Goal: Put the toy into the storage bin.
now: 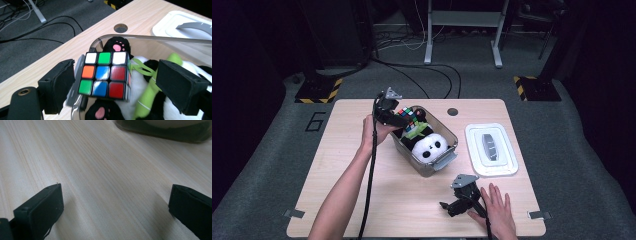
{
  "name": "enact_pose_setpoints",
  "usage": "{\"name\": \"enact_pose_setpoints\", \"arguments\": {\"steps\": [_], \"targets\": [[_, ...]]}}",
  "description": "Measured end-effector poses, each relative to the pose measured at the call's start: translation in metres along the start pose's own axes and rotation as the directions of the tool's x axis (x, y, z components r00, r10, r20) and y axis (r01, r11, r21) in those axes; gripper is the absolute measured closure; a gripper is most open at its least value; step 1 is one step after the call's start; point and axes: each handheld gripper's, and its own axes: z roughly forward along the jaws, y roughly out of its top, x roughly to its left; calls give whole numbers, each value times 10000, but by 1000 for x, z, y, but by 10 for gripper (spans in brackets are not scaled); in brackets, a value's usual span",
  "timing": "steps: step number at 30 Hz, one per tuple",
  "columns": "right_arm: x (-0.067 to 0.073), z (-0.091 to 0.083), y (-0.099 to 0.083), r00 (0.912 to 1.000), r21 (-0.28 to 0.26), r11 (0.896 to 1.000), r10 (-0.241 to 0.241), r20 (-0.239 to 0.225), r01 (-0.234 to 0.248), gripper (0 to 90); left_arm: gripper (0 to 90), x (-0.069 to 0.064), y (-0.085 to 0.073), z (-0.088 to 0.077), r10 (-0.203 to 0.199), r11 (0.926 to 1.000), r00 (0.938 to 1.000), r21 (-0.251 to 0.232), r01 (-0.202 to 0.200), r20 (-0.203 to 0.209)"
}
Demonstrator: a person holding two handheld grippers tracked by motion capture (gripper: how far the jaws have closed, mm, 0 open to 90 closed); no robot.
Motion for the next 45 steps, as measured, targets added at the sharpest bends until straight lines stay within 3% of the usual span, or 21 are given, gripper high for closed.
{"name": "enact_pose_setpoints", "arguments": {"steps": [8,16,21,29,30,32,36,40,43,45], "targets": [[0,0,0,10000,3,10000,31,-16,-31,0,149,2,-23,-24,-372,9982,9993,-460,374,33],[0,0,0,10000,10,10000,9,-23,-9,0,148,4,-64,-38,-551,9975,9985,-440,552,45],[0,0,0,10000,12,10000,0,-26,0,0,145,7,-96,-43,-923,9952,9957,-322,923,18],[0,0,0,10000,8,10000,18,-18,-18,0,143,4,-146,-40,-1463,9892,9892,28,1463,50],[0,0,0,10000,9,10000,8,-22,-8,0,143,2,-159,-36,-1591,9871,9872,197,1589,91],[0,0,0,10000,9,10000,19,-18,-19,0,143,2,-165,-34,-1607,9865,9870,340,1604,63],[0,0,0,10000,7,10000,11,-17,-11,0,143,1,-191,-24,-2159,9751,9764,517,2155,19],[0,0,0,10000,11,10000,11,-24,-11,0,143,-2,-213,-19,-2473,9682,9689,347,2476,-105],[0,0,0,10000,14,10000,5,-26,-5,0,143,-2,-222,-14,-2535,9658,9670,501,2545,-258],[0,0,0,10000,9,10000,19,-18,-19,0,144,-3,-228,-13,-2588,9652,9655,304,2596,-281]]}}
